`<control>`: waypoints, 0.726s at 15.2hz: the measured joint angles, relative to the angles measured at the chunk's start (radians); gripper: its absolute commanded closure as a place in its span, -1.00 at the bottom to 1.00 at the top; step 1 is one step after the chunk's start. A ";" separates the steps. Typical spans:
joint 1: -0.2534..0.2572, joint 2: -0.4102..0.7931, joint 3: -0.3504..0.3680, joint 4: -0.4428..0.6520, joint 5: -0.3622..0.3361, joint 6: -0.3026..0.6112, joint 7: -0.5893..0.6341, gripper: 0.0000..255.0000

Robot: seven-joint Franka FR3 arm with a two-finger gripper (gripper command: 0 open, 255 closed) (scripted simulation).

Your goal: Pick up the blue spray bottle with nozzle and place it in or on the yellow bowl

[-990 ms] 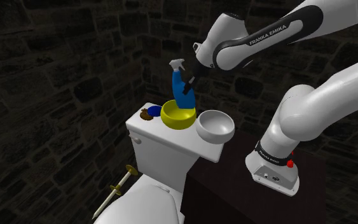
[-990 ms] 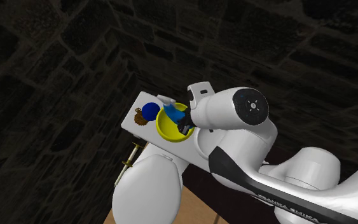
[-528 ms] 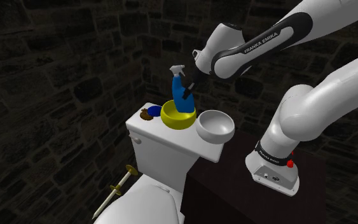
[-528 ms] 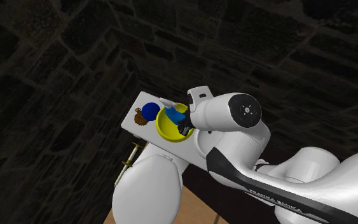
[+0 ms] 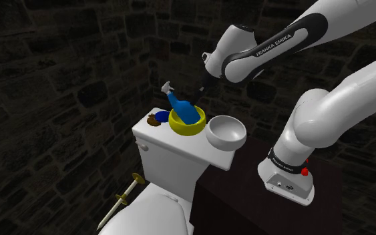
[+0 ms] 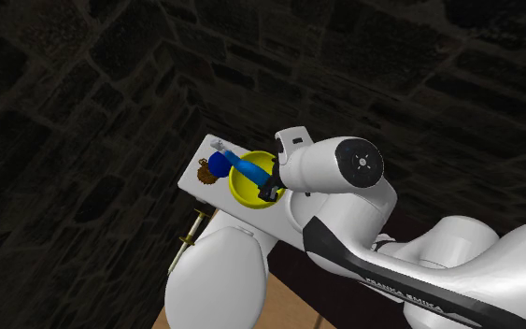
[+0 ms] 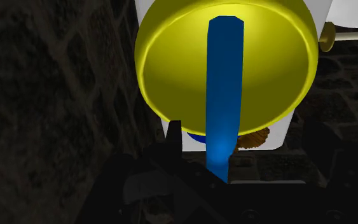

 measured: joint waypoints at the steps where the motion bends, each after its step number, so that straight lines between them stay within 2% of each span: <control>1: 0.000 0.000 0.000 0.000 0.000 0.000 0.000 -1.00; 3: 0.000 0.000 0.000 0.000 0.000 0.000 0.000 -1.00; 7: -0.018 -0.130 0.002 0.012 -0.015 -0.140 0.006 -1.00; 11: -0.021 -0.173 0.005 0.014 -0.019 -0.187 0.012 -1.00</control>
